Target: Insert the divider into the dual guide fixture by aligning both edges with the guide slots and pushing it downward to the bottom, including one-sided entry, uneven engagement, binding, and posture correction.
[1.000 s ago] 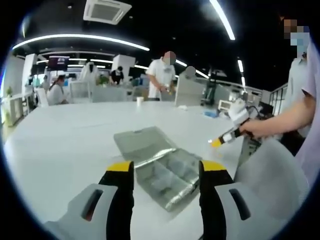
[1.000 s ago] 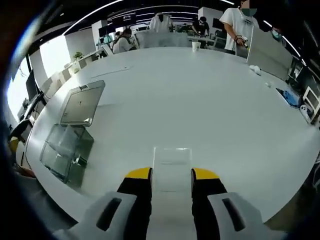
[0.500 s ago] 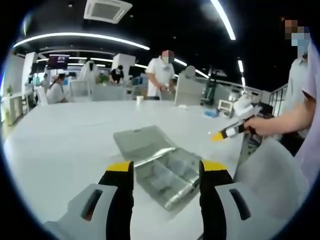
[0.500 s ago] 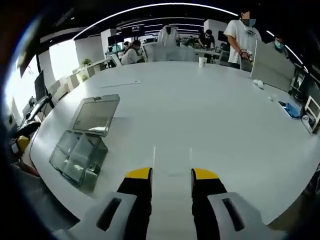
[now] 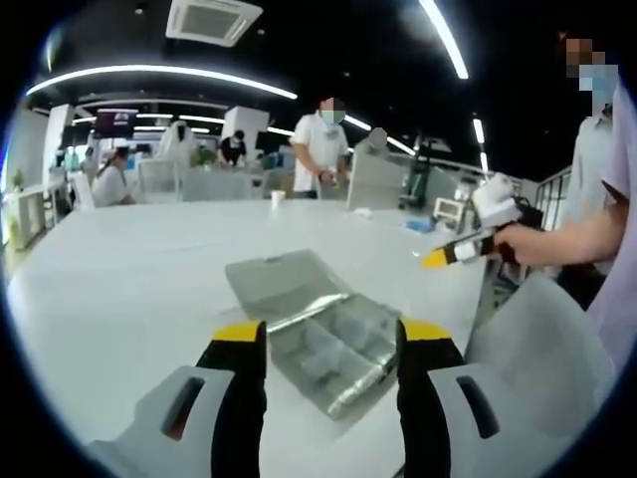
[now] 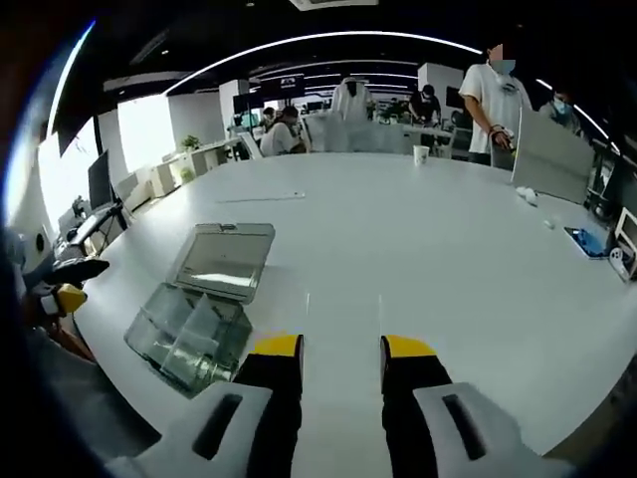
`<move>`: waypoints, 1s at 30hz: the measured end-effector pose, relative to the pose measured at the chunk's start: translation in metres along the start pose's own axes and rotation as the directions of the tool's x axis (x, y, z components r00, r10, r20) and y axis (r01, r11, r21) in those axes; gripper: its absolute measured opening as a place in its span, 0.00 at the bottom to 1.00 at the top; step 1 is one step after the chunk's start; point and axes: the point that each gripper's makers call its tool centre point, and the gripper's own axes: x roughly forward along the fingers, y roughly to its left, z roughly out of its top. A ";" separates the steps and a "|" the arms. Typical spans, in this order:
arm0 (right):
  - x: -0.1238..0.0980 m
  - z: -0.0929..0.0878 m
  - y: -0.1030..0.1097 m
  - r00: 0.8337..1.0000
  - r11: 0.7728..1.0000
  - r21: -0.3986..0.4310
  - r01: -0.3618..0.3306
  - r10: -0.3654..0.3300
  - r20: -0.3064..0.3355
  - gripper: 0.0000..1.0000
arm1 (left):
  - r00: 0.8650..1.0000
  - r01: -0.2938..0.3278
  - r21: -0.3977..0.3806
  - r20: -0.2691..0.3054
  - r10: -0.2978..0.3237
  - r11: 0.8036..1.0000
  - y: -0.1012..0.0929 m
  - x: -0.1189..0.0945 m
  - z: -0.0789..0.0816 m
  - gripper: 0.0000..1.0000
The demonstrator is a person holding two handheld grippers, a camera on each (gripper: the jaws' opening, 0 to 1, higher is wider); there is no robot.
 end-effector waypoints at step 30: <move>-0.008 0.027 0.079 0.979 0.981 -0.102 -0.166 0.176 0.102 0.26 | 0.999 0.042 -0.035 0.012 -0.041 0.999 -0.010 0.012 0.012 0.48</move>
